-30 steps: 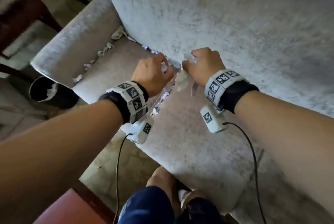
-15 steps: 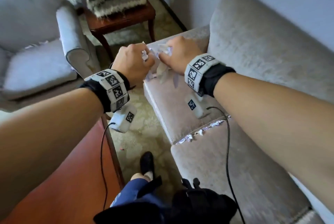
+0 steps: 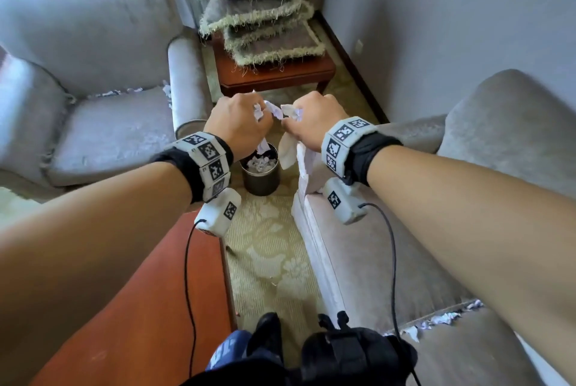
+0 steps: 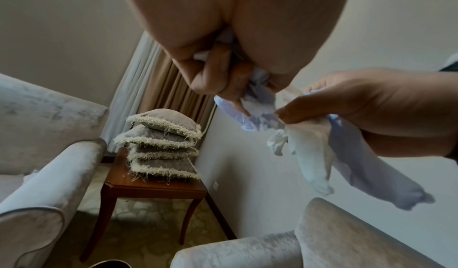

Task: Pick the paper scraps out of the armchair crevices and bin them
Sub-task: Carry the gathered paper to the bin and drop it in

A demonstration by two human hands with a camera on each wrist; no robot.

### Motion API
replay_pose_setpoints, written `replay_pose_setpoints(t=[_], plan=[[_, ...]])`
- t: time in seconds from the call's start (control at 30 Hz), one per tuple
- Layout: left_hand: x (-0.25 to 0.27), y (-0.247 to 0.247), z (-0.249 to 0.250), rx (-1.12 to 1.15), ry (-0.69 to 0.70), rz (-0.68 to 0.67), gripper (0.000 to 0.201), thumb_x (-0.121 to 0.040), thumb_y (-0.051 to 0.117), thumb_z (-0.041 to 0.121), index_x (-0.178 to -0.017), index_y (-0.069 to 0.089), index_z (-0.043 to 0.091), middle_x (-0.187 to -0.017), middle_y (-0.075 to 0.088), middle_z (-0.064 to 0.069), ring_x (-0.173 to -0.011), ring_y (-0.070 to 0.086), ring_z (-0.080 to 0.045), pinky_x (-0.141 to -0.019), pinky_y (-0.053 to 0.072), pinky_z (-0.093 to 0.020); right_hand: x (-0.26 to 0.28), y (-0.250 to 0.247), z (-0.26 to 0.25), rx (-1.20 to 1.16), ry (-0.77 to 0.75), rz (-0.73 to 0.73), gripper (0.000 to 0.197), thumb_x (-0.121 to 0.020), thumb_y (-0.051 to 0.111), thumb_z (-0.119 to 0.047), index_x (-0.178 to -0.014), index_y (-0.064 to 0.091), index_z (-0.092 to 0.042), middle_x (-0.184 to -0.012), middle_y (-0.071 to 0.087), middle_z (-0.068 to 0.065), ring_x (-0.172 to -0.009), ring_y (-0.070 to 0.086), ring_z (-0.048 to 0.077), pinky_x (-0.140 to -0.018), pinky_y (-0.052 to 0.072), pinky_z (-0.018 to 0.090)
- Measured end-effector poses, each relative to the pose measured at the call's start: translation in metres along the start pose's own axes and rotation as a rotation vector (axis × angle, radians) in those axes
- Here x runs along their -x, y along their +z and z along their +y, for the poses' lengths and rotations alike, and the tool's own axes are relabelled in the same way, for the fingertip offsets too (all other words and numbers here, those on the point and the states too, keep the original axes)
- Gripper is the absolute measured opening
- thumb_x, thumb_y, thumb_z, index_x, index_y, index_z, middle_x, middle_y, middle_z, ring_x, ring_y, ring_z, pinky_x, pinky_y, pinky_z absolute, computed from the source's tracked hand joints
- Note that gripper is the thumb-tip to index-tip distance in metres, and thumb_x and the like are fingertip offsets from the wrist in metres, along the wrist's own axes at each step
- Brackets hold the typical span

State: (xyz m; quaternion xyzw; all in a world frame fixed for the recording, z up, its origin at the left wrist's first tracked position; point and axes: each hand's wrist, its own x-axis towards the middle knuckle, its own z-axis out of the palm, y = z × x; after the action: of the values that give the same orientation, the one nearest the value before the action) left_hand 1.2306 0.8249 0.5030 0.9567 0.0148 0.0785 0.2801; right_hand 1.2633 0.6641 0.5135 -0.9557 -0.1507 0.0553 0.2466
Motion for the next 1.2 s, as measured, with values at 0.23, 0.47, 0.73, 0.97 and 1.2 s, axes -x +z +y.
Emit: replay_pose_setpoints(t=[0.23, 0.47, 0.73, 0.97, 1.2], plan=[[-0.089, -0.012, -0.051, -0.021, -0.061, 0.013, 0.028, -0.093, 0.052, 0.037, -0.101, 0.067, 0.015, -0.093, 0.067, -0.009, -0.085, 0.06, -0.03, -0.074, 0.052, -0.037, -0.116, 0.015, -0.026, 0.044, -0.058, -0.09, 0.034, -0.081, 0.054, -0.036, -0.054, 0.049, -0.017, -0.065, 0.058, 0.006, -0.069, 0.06, 0.027, -0.055, 0.038, 0.027], [-0.198, 0.01, -0.094, -0.075, -0.164, -0.031, 0.028, -0.095, 0.052, 0.036, -0.11, 0.066, 0.018, -0.101, 0.068, -0.01, -0.087, 0.061, -0.028, -0.077, 0.053, -0.036, -0.253, 0.043, -0.004, 0.119, -0.113, -0.177, 0.031, -0.082, 0.055, -0.039, -0.059, 0.048, -0.019, -0.069, 0.056, 0.003, -0.072, 0.057, 0.027, -0.058, 0.038, 0.029], [-0.337, 0.071, -0.159, -0.06, -0.437, -0.084, 0.019, -0.096, 0.048, 0.033, -0.096, 0.063, 0.022, -0.08, 0.061, -0.001, -0.074, 0.058, -0.023, -0.07, 0.05, -0.029, -0.422, 0.105, 0.056, 0.055, -0.005, -0.304, 0.025, -0.084, 0.052, -0.037, -0.065, 0.045, -0.021, -0.073, 0.055, 0.004, -0.066, 0.053, 0.024, -0.053, 0.034, 0.028], [-0.389, 0.149, -0.231, -0.06, -0.585, -0.248, 0.022, -0.095, 0.044, 0.036, -0.093, 0.059, 0.02, -0.09, 0.069, -0.008, -0.089, 0.061, -0.032, -0.079, 0.051, -0.038, -0.507, 0.185, 0.108, 0.02, 0.159, -0.413, 0.024, -0.086, 0.049, -0.034, -0.068, 0.043, -0.021, -0.077, 0.054, 0.004, -0.063, 0.045, 0.015, -0.048, 0.025, 0.025], [-0.424, 0.244, -0.327, -0.048, -0.677, -0.361, 0.025, -0.093, 0.045, 0.041, -0.101, 0.062, 0.025, -0.093, 0.069, -0.01, -0.088, 0.06, -0.031, -0.075, 0.047, -0.033, -0.563, 0.302, 0.159, -0.018, 0.33, -0.522, 0.02, -0.09, 0.05, -0.029, -0.099, 0.054, -0.012, -0.094, 0.057, 0.006, -0.082, 0.045, 0.023, -0.059, 0.031, 0.029]])
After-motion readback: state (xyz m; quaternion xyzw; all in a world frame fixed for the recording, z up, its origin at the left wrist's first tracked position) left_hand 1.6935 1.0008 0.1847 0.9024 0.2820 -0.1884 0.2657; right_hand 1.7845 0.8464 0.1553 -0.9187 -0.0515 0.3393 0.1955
